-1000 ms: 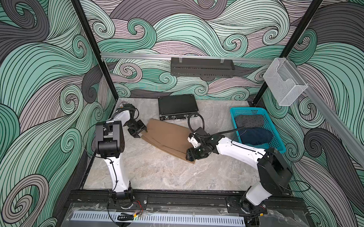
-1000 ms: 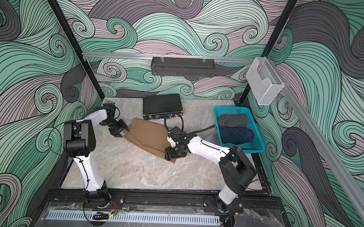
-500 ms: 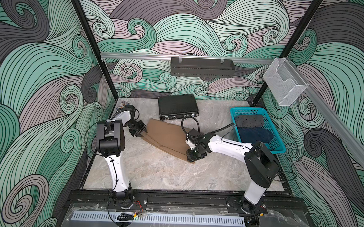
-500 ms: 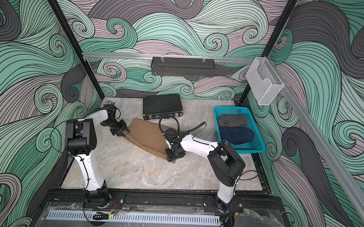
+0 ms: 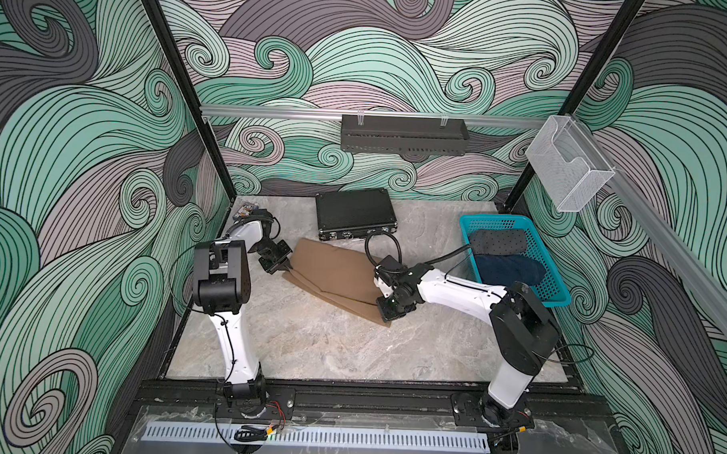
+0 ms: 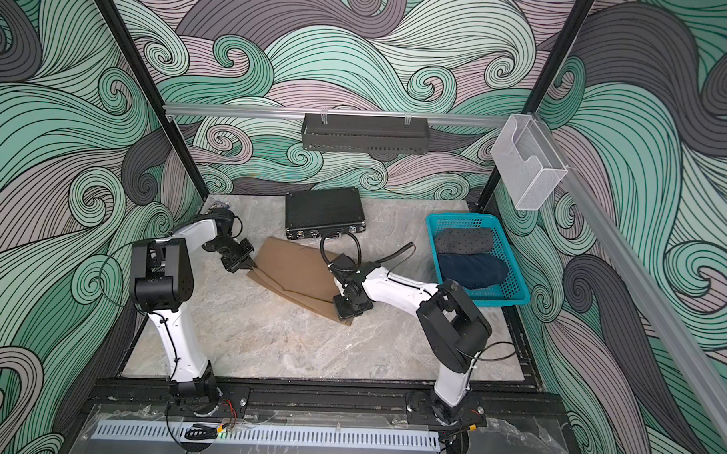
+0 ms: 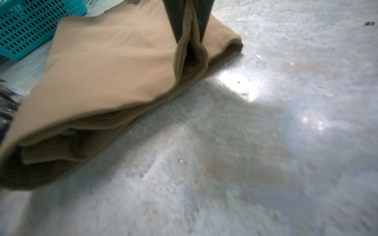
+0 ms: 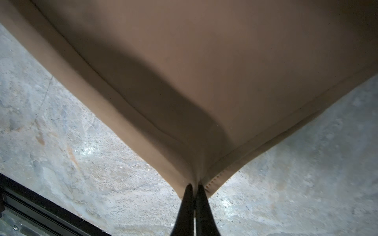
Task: Roll up the skirts
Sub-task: Fold the skirt at the center of the board.
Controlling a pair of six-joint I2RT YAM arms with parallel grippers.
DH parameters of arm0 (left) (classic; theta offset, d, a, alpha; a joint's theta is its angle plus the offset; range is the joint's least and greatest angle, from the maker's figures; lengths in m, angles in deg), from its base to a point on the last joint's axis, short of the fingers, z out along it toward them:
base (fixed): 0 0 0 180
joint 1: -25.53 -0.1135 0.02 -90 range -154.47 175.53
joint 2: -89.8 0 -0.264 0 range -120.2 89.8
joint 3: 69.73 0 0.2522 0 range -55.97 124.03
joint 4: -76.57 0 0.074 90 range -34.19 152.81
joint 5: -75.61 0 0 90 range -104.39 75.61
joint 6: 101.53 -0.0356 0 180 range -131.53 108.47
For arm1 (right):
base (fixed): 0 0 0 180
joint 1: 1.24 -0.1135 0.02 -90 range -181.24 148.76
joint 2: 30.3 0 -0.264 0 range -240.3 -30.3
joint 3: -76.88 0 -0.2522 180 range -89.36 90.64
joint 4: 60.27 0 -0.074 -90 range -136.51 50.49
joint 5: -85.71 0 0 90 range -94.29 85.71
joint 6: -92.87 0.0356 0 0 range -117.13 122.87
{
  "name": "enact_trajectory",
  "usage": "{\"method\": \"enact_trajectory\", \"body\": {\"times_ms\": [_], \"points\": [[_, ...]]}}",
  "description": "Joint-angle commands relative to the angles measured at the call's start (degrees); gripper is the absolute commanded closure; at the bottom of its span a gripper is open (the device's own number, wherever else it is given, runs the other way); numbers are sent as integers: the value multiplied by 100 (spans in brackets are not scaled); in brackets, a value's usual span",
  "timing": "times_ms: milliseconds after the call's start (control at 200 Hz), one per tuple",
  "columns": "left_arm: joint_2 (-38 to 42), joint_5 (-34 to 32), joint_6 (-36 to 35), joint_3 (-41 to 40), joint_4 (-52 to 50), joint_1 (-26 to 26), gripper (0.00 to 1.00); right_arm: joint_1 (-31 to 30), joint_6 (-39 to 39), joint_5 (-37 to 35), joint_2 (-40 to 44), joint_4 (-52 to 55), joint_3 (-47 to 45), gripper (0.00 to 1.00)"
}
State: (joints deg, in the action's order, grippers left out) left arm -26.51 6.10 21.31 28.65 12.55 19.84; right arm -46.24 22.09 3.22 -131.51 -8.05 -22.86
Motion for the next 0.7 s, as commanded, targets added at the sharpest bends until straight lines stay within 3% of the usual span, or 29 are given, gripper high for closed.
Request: {"method": "enact_trajectory", "body": {"times_ms": [0,240,370,531,581,696], "points": [[382,170,124,88,-295,184,98,221,-153,-273,408,341,3,100],[586,631,269,-724,28,295,97,358,-99,-530,622,481,-136,100],[676,827,304,-1109,165,370,95,496,159,-1090,671,573,-283,100],[598,1264,332,-1613,337,489,80,588,469,-1780,909,529,-486,100],[566,1405,302,-1719,354,515,73,592,547,-1951,1026,406,-597,86],[717,1351,119,-1880,186,552,54,729,669,-1837,1154,178,-844,79]]}}
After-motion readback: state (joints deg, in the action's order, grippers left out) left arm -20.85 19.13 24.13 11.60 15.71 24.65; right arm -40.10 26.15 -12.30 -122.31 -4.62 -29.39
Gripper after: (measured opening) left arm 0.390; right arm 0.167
